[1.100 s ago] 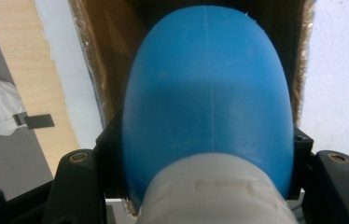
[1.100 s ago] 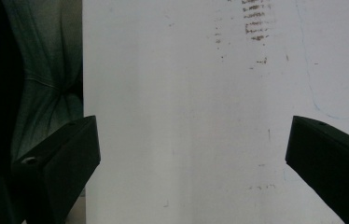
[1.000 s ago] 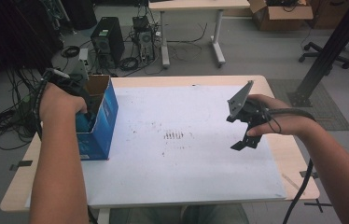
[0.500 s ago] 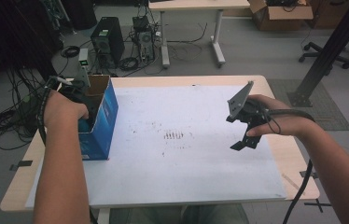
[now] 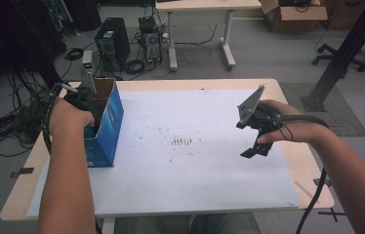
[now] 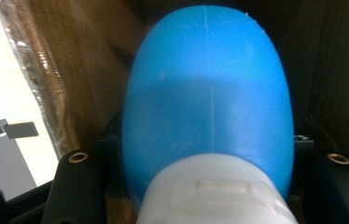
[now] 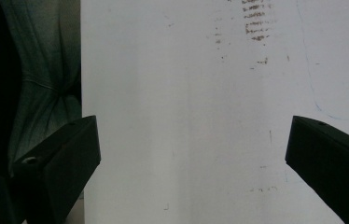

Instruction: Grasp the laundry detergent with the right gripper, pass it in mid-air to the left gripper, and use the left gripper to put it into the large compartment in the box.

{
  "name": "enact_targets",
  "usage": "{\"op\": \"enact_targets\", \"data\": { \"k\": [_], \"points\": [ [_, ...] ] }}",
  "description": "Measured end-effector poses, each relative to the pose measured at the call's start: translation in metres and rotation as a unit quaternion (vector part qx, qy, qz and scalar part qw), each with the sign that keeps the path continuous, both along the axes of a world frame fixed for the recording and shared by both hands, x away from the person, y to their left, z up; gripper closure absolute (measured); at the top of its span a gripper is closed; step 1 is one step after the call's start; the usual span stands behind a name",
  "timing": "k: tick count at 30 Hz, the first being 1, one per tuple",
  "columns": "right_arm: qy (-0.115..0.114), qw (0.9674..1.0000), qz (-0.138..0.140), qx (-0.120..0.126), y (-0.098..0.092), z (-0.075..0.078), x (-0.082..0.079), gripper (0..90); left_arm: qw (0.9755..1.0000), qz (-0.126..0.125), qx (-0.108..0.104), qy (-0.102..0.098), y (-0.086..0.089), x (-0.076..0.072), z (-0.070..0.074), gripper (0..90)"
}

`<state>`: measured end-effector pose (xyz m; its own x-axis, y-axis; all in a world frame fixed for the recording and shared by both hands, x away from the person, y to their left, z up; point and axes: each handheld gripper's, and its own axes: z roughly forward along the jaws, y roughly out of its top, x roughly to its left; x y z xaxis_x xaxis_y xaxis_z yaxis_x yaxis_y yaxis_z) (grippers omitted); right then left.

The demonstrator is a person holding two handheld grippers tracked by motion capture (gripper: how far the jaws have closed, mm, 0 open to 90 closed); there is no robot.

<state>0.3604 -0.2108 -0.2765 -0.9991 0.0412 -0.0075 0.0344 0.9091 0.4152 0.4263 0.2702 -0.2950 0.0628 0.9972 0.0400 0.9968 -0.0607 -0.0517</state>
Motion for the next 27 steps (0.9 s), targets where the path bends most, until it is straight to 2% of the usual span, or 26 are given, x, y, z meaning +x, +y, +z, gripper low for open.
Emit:
{"op": "enact_targets", "data": {
  "k": [20,27],
  "points": [
    [-0.001,1.0000,-0.001,0.003,-0.0033,-0.0014,-0.0034,3.5,0.9999,-0.005,0.007,-0.005,-0.0034,-0.0027,0.0000,37.8],
    [-0.001,1.0000,-0.002,0.005,-0.0041,-0.0023,-0.0035,3.4,0.9998,-0.003,0.010,-0.015,-0.0036,-0.0038,0.0056,35.1]
  ]
}}
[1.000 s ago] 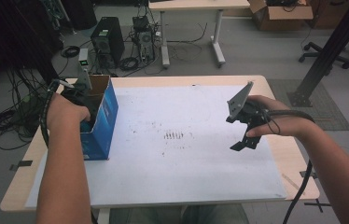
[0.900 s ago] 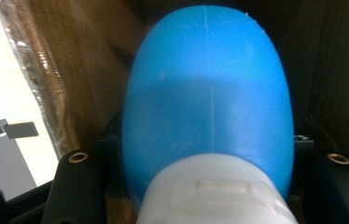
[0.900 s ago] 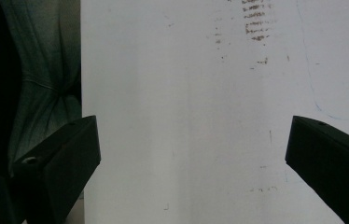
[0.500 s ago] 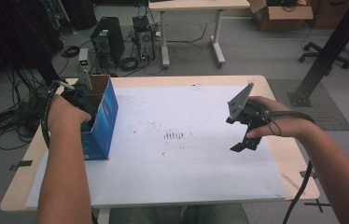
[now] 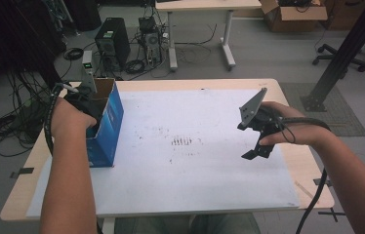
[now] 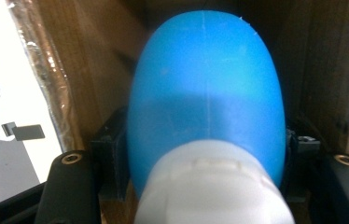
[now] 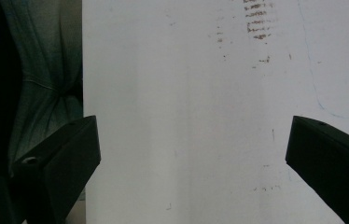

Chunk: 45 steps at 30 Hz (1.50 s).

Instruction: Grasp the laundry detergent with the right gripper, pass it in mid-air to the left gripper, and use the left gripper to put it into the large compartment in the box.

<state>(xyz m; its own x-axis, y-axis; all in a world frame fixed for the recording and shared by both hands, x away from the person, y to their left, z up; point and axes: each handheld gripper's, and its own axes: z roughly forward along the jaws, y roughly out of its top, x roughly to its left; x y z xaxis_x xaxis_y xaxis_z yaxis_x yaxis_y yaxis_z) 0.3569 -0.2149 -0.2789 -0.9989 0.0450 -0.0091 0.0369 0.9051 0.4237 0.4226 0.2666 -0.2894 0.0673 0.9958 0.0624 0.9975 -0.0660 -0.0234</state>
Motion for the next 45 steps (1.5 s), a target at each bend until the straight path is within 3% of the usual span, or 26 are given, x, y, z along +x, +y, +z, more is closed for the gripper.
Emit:
{"op": "enact_targets", "data": {
  "k": [14,33,45],
  "points": [
    [0.001,1.0000,0.002,0.002,0.001,-0.002,0.000,3.4,1.0000,0.004,-0.007,-0.004,0.001,-0.002,0.005,30.8],
    [0.001,1.0000,0.009,0.001,0.007,-0.002,0.001,3.4,0.9999,0.005,-0.002,-0.016,0.001,-0.009,0.023,20.0],
    [0.002,0.9999,0.012,0.000,0.010,-0.002,0.001,3.4,0.9996,-0.008,0.001,-0.026,-0.007,-0.013,0.038,15.6]
  ]
}}
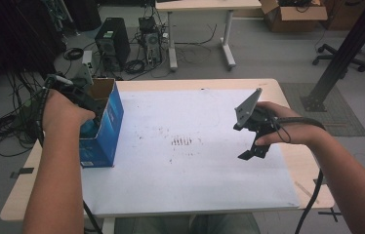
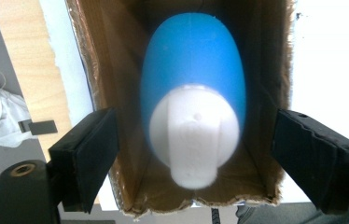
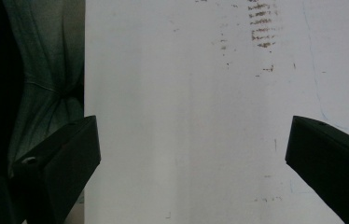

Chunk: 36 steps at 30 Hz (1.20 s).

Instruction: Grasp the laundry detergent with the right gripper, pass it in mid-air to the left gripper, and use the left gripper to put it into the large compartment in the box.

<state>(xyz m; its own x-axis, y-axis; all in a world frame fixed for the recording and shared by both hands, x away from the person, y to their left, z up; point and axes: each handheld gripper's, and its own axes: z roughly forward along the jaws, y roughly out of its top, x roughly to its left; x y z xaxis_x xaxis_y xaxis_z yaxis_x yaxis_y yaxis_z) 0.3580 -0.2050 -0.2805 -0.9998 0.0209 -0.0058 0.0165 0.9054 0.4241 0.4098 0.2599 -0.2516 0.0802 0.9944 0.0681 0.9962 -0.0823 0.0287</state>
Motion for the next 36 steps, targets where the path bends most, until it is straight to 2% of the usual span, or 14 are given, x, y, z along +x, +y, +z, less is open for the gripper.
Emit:
{"op": "enact_targets", "data": {
  "k": [4,6,8,9,10,15,19,24,29,33,34,36],
  "points": [
    [0.000,1.0000,0.000,-0.001,0.000,0.000,0.000,3.4,1.0000,-0.006,0.002,0.000,-0.003,-0.002,0.005,12.3],
    [0.000,1.0000,0.000,-0.001,0.000,-0.001,0.000,3.4,0.9999,-0.009,0.010,-0.002,-0.005,-0.003,0.009,9.6],
    [0.000,1.0000,0.000,0.000,0.000,-0.001,0.000,3.4,0.9996,-0.014,0.024,-0.005,-0.008,-0.005,0.013,5.7],
    [0.000,1.0000,0.000,0.000,0.000,-0.001,0.000,3.4,0.9991,-0.017,0.038,-0.008,-0.011,-0.006,0.016,2.8],
    [0.000,1.0000,0.000,0.000,0.000,-0.001,0.000,3.4,0.9985,-0.024,0.049,-0.008,-0.014,-0.007,0.018,0.2],
    [0.000,1.0000,0.002,0.000,0.002,0.000,-0.001,3.4,0.9969,-0.055,0.052,-0.023,-0.032,-0.013,0.034,0.3],
    [-0.002,1.0000,0.004,0.000,0.003,0.000,-0.002,3.4,0.9939,-0.087,0.061,-0.031,-0.050,-0.017,0.044,0.2],
    [-0.001,1.0000,0.004,-0.004,0.004,0.003,-0.004,3.5,0.9873,-0.136,0.070,-0.043,-0.080,-0.024,0.060,0.2],
    [-0.003,1.0000,0.002,-0.006,0.003,0.006,-0.006,3.5,0.9782,-0.190,0.073,-0.041,-0.109,-0.030,0.071,0.2],
    [-0.005,0.9999,0.001,-0.009,0.002,0.008,-0.007,3.5,0.9681,-0.233,0.084,-0.041,-0.132,-0.036,0.078,0.2],
    [-0.005,0.9999,0.001,-0.010,0.002,0.009,-0.007,3.5,0.9645,-0.246,0.087,-0.039,-0.137,-0.037,0.080,0.2],
    [-0.006,0.9999,0.001,-0.011,0.001,0.010,-0.008,3.5,0.9593,-0.267,0.083,-0.042,-0.148,-0.040,0.083,0.2]
  ]
}}
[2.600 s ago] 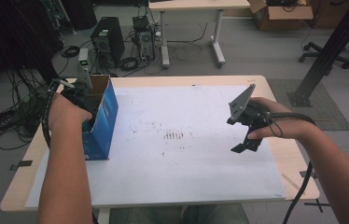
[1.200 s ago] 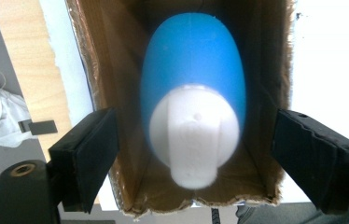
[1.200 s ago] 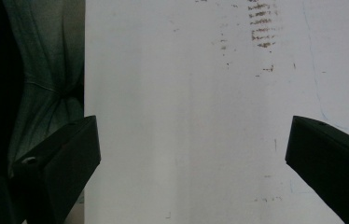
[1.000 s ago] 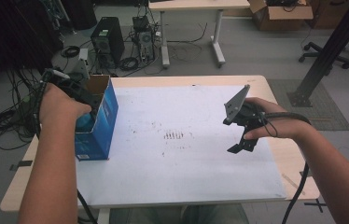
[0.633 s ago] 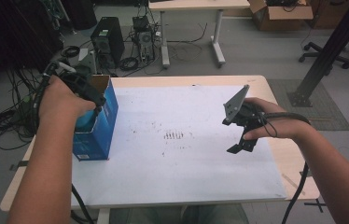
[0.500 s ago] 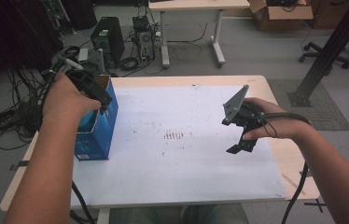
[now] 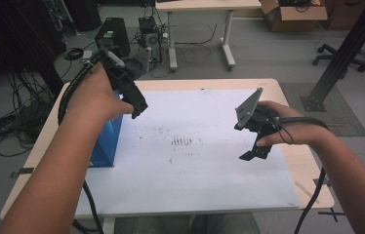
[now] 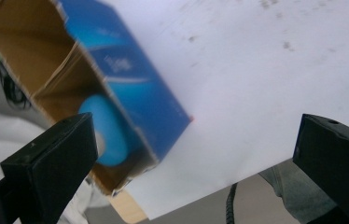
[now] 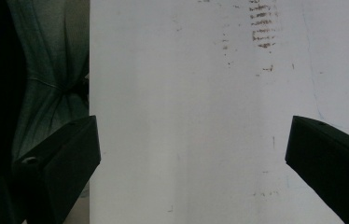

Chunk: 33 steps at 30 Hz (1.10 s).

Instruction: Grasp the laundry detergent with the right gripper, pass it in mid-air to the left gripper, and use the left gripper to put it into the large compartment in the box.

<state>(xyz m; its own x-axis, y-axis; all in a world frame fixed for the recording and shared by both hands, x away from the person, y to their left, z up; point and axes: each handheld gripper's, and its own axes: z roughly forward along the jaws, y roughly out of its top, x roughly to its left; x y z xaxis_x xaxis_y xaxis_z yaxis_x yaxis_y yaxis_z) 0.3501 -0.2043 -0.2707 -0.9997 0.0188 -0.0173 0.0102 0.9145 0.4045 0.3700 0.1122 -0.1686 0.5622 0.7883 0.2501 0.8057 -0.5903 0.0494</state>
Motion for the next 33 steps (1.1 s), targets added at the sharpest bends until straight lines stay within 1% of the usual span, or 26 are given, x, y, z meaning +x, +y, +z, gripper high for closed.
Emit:
{"op": "enact_targets", "data": {
  "k": [1,3,5,7,8,12,13,16,19,20,22,23,24,25,28,29,30,31,32,33],
  "points": [
    [-0.001,1.0000,-0.001,0.000,0.000,0.000,0.000,3.5,0.9999,-0.012,0.000,0.001,-0.005,-0.002,0.001,0.2],
    [-0.004,1.0000,0.000,-0.003,-0.001,0.001,-0.001,3.4,0.9988,-0.048,-0.004,-0.001,-0.018,-0.007,0.003,0.2],
    [-0.006,0.9999,0.002,-0.008,-0.001,0.003,-0.002,3.6,0.9979,-0.065,-0.006,0.000,-0.024,-0.009,0.004,0.2],
    [-0.009,0.9999,0.002,-0.011,-0.002,0.004,-0.003,3.5,0.9960,-0.089,-0.005,-0.001,-0.033,-0.013,0.004,0.2],
    [-0.010,0.9999,0.002,-0.012,-0.002,0.005,-0.003,3.5,0.9951,-0.098,-0.006,0.003,-0.036,-0.014,0.004,0.2],
    [-0.014,0.9997,0.001,-0.019,-0.002,0.010,-0.006,3.5,0.9905,-0.136,-0.013,0.017,-0.046,-0.018,0.003,0.2],
    [-0.015,0.9997,0.001,-0.021,-0.002,0.011,-0.007,3.5,0.9897,-0.142,-0.014,0.017,-0.048,-0.020,0.002,0.2],
    [-0.017,0.9994,0.000,-0.030,-0.001,0.013,-0.009,3.6,0.9852,-0.168,-0.017,0.031,-0.055,-0.024,-0.001,0.2],
    [-0.017,0.9992,-0.004,-0.037,-0.001,0.015,-0.011,3.6,0.9810,-0.189,-0.013,0.041,-0.060,-0.029,-0.004,0.2],
    [-0.017,0.9991,-0.005,-0.039,-0.001,0.015,-0.012,3.5,0.9802,-0.193,-0.012,0.045,-0.061,-0.030,-0.005,0.2],
    [-0.016,0.9989,-0.006,-0.044,0.001,0.016,-0.013,3.6,0.9762,-0.210,-0.007,0.053,-0.064,-0.032,-0.009,0.2],
    [-0.016,0.9988,-0.006,-0.047,0.002,0.016,-0.014,3.7,0.9749,-0.215,-0.008,0.058,-0.065,-0.034,-0.010,0.2],
    [-0.016,0.9986,-0.005,-0.050,0.002,0.016,-0.014,3.7,0.9724,-0.224,-0.008,0.065,-0.065,-0.035,-0.012,0.2],
    [-0.016,0.9986,-0.007,-0.051,0.003,0.017,-0.014,3.6,0.9707,-0.229,-0.008,0.072,-0.066,-0.036,-0.014,0.2],
    [-0.015,0.9983,-0.007,-0.057,0.005,0.017,-0.013,3.6,0.9660,-0.245,-0.005,0.083,-0.068,-0.040,-0.021,0.2],
    [-0.016,0.9982,-0.006,-0.058,0.006,0.018,-0.012,3.6,0.9641,-0.252,-0.006,0.084,-0.069,-0.041,-0.022,0.2],
    [-0.017,0.9981,-0.005,-0.059,0.006,0.018,-0.010,3.6,0.9614,-0.261,-0.005,0.087,-0.069,-0.041,-0.023,0.2],
    [-0.017,0.9981,-0.004,-0.058,0.007,0.018,-0.010,3.6,0.9601,-0.265,-0.007,0.090,-0.070,-0.041,-0.024,0.2],
    [-0.016,0.9981,-0.003,-0.060,0.008,0.018,-0.009,3.6,0.9578,-0.273,-0.007,0.090,-0.070,-0.042,-0.025,0.2],
    [-0.016,0.9980,-0.005,-0.062,0.009,0.019,-0.008,3.6,0.9549,-0.283,-0.006,0.090,-0.071,-0.042,-0.026,0.2]
  ]
}}
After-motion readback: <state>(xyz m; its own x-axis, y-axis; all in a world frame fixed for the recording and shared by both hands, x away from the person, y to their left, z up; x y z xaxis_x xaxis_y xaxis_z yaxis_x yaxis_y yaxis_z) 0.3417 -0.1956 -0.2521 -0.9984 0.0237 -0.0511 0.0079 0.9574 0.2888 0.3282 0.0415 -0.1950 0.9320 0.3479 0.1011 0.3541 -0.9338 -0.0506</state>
